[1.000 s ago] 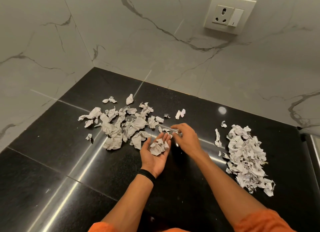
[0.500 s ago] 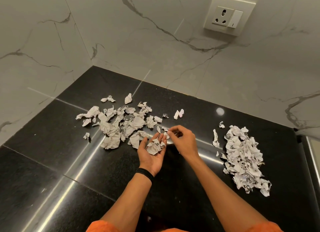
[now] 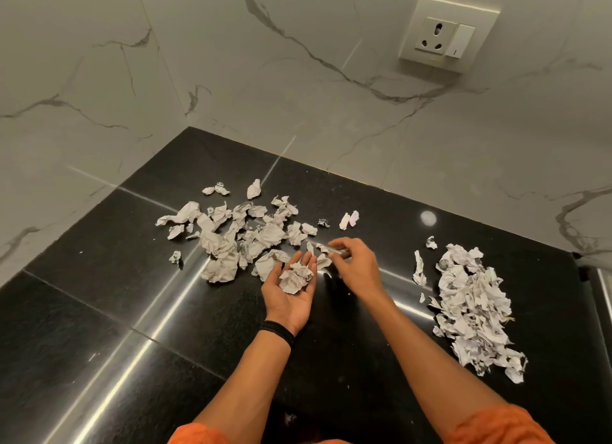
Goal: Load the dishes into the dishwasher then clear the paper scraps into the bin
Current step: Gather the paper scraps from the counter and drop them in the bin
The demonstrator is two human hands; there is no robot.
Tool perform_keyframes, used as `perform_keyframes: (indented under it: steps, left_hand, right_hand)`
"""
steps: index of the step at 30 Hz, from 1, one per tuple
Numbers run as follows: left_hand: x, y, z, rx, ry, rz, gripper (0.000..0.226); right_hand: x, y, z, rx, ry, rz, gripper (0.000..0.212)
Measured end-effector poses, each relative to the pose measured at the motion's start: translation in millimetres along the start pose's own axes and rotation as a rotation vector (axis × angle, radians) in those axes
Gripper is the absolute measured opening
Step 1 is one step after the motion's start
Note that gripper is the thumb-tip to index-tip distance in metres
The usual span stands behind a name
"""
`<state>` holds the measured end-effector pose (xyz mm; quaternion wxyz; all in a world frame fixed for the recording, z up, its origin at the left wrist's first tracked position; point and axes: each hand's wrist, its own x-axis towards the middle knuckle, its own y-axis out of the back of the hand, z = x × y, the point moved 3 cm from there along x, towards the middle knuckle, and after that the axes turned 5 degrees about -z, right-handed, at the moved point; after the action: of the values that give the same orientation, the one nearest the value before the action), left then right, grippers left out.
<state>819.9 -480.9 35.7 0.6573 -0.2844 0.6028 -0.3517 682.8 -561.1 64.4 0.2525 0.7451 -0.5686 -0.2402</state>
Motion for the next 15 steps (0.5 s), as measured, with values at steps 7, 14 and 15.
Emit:
perform_keyframes:
  steps: [7, 14, 15]
  left_hand:
    - [-2.5, 8.3, 10.5, -0.01, -0.037, 0.011, 0.05]
    - [-2.2, 12.5, 13.5, -0.009, -0.053, 0.007, 0.051]
    - [-2.1, 12.4, 13.1, -0.006, -0.055, 0.009, 0.051]
  right_hand:
    - [11.5, -28.8, 17.7, -0.328, 0.1, -0.166, 0.038]
    - [0.5, -26.8, 16.8, -0.41, 0.191, -0.102, 0.015]
    - [-0.7, -25.0, 16.8, -0.422, 0.193, -0.094, 0.013]
